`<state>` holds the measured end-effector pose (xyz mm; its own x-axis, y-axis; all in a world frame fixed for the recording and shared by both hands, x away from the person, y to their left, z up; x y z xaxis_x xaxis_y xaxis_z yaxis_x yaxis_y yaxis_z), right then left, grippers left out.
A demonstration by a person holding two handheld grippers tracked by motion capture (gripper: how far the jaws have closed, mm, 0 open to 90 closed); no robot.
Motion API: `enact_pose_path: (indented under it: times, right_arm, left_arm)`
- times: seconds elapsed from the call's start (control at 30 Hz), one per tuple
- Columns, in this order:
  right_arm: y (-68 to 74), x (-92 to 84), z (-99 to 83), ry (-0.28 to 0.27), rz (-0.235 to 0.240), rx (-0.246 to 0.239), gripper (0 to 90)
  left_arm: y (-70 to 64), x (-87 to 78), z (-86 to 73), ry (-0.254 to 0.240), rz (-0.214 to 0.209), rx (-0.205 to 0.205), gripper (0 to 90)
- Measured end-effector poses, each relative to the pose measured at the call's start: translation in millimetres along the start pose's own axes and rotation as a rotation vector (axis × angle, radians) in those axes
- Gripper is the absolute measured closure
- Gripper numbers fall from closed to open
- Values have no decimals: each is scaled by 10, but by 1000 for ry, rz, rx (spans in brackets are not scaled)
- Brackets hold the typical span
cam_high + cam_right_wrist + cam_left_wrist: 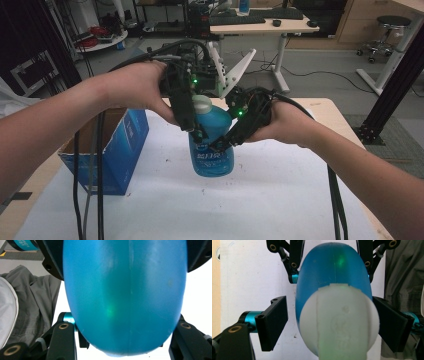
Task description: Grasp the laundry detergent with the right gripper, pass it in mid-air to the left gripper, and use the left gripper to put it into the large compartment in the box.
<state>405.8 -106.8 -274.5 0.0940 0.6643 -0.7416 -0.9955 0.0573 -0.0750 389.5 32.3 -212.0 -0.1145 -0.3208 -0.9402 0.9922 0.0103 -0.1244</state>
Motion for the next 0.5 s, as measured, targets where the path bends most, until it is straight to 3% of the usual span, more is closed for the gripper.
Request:
enact_pose_path:
  times: [0.5]
  right_arm:
    - [-7, -38, -16, -1, -5, 2, 466]
  left_arm:
    - [-6, 7, 3, 11, -8, -2, 244]
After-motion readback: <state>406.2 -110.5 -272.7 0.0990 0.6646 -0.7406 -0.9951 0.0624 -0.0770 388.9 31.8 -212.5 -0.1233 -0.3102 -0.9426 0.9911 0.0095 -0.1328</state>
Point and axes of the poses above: each handheld gripper's, and its own axes: x roughly forward along the jaws, z roughly out of its top, y roughly to its left, the point moved 1 cm from there along x, roughly forward along the jaws, and after that the axes turned 10 degrees about -z, right-handed, at the moved point
